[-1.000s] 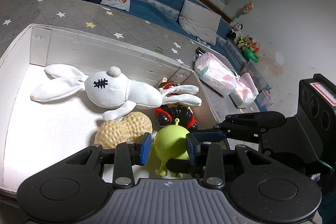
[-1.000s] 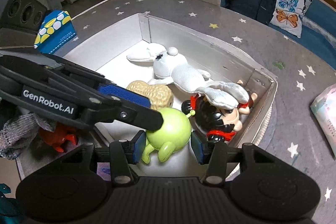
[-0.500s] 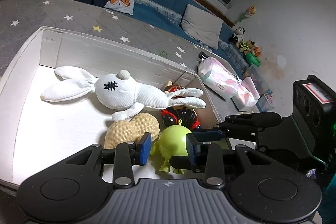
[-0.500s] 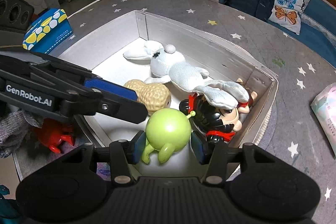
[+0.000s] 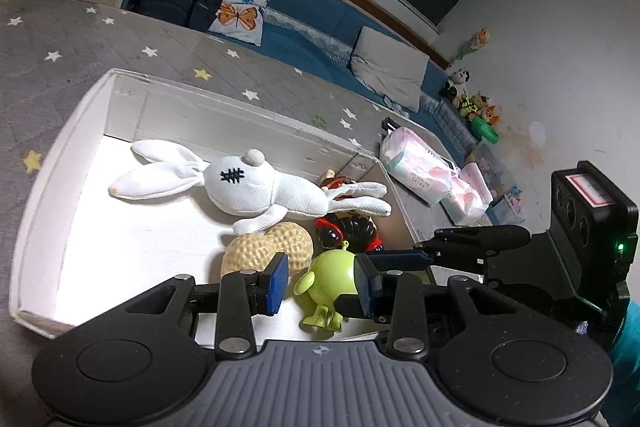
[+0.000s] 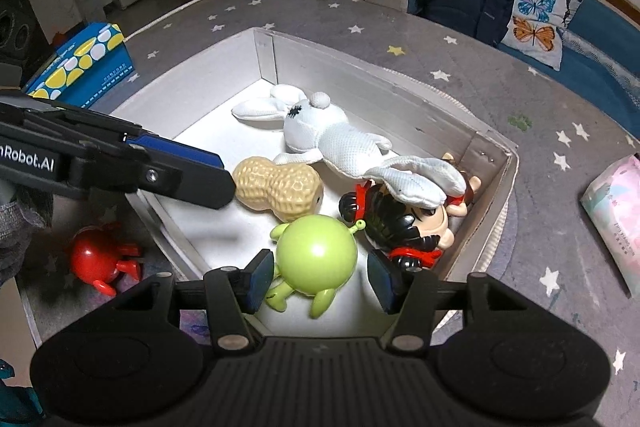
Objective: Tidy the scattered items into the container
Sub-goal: 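Open both grippers to release the alien toy beside the peanut toy, then move both grippers to the red ball toy and close on it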
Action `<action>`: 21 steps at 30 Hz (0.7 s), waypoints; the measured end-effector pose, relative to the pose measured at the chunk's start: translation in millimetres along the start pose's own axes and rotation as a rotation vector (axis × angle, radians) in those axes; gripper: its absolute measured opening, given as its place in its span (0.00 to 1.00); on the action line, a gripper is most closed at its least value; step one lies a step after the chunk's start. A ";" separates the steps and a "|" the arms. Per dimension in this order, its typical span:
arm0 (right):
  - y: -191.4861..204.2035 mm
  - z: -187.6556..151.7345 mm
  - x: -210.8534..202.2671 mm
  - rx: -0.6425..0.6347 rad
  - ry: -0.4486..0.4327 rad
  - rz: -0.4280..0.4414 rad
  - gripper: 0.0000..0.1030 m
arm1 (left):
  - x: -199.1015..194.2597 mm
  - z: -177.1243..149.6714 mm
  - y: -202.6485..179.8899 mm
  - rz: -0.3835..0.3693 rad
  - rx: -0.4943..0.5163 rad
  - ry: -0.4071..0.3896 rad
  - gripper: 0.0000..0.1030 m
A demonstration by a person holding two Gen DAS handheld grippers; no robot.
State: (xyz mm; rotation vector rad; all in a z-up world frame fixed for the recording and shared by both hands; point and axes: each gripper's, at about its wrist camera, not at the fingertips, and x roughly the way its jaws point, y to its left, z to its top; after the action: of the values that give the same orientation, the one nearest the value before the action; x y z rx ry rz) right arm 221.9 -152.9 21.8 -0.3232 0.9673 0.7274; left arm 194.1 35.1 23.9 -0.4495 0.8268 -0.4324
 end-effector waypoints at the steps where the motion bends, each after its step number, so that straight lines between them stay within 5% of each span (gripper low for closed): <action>1: 0.9 -0.7 -3.3 0.001 -0.011 -0.004 0.51 | -4.0 -0.4 -0.4 0.002 0.002 -0.007 0.37; 10: 19.4 -9.9 -39.7 -0.002 -0.139 -0.012 0.51 | -48.0 -15.5 0.8 0.031 0.014 -0.074 0.37; 21: 71.9 -32.2 -56.1 -0.058 -0.215 0.088 0.52 | -87.6 -52.9 19.7 0.101 -0.027 -0.102 0.37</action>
State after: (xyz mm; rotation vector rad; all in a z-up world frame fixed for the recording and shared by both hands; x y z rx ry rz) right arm 132.0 -142.0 55.8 -0.2486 0.7609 0.8533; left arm 104.1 86.5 34.2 -0.4495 0.7533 -0.3027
